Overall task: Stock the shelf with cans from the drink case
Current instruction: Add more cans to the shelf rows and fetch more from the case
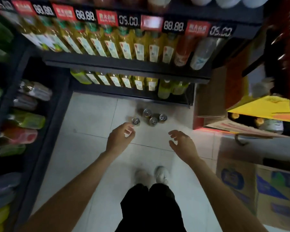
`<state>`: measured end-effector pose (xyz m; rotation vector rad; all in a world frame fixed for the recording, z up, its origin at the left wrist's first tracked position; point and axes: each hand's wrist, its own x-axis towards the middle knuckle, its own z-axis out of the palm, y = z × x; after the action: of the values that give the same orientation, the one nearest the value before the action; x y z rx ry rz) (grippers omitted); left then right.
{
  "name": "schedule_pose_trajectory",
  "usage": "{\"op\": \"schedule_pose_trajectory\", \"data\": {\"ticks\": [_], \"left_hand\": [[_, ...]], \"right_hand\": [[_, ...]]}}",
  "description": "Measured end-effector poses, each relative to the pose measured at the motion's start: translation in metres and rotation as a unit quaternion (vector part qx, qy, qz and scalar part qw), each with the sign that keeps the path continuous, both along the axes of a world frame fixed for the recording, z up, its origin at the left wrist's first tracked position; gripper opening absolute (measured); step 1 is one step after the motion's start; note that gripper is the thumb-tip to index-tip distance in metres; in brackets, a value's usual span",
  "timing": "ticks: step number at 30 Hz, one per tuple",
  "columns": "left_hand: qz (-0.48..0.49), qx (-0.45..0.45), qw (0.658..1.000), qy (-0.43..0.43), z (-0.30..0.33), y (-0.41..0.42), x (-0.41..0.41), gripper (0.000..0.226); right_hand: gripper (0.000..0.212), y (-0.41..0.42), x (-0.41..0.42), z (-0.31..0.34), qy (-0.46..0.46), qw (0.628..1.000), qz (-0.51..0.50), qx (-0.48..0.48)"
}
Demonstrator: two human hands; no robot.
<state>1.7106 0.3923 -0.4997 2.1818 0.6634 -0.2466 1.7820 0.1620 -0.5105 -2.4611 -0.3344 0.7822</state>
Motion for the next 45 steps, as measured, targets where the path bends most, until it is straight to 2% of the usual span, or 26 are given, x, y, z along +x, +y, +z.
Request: {"op": "schedule_pose_trajectory", "data": {"ticks": [4, 7, 13, 19, 23, 26, 29, 31, 33, 36, 38, 42, 45], "left_hand": [[-0.018, -0.023, 1.000, 0.000, -0.117, -0.014, 0.021, 0.029], [-0.043, -0.007, 0.999, 0.012, -0.204, -0.023, 0.042, 0.040], [-0.095, 0.054, 0.993, 0.033, -0.356, -0.031, 0.082, 0.063], [-0.121, 0.102, 0.987, 0.029, -0.444, -0.042, 0.108, 0.087], [-0.113, 0.119, 0.986, 0.009, -0.468, -0.046, 0.121, 0.085], [-0.105, 0.146, 0.984, -0.008, -0.475, -0.047, 0.126, 0.071], [-0.103, 0.150, 0.983, -0.032, -0.475, -0.046, 0.125, 0.066], [-0.091, 0.134, 0.986, -0.043, -0.469, -0.043, 0.120, 0.067], [-0.063, 0.078, 0.994, -0.048, -0.449, -0.037, 0.112, 0.070], [0.005, -0.061, 0.997, -0.045, -0.390, -0.029, 0.098, 0.075], [0.040, -0.115, 0.992, -0.043, -0.340, -0.025, 0.089, 0.071], [0.089, -0.243, 0.964, -0.066, -0.226, -0.016, 0.072, 0.054], [0.083, -0.333, 0.937, -0.071, -0.133, -0.011, 0.059, 0.053]], "right_hand": [[0.033, 0.001, 0.020, -0.110, -0.013, 0.998, -0.063, 0.022], [0.036, 0.000, 0.037, -0.194, -0.028, 0.994, -0.099, 0.035], [0.053, 0.008, 0.074, -0.342, -0.070, 0.994, -0.081, 0.020], [0.084, 0.027, 0.112, -0.436, -0.073, 0.996, -0.047, 0.011], [0.087, 0.035, 0.123, -0.468, -0.082, 0.997, -0.009, -0.013], [0.076, 0.037, 0.123, -0.479, -0.102, 0.994, -0.038, 0.028], [0.068, 0.037, 0.124, -0.477, -0.101, 0.991, -0.068, 0.048], [0.068, 0.033, 0.119, -0.468, -0.104, 0.989, -0.081, 0.070], [0.071, 0.029, 0.111, -0.445, -0.112, 0.982, -0.106, 0.108], [0.081, 0.021, 0.095, -0.384, -0.066, 0.963, -0.184, 0.186], [0.078, 0.018, 0.083, -0.333, -0.031, 0.949, -0.224, 0.220], [0.065, 0.018, 0.062, -0.225, 0.024, 0.916, -0.253, 0.309], [0.061, 0.017, 0.048, -0.133, 0.079, 0.896, -0.242, 0.364]]}}
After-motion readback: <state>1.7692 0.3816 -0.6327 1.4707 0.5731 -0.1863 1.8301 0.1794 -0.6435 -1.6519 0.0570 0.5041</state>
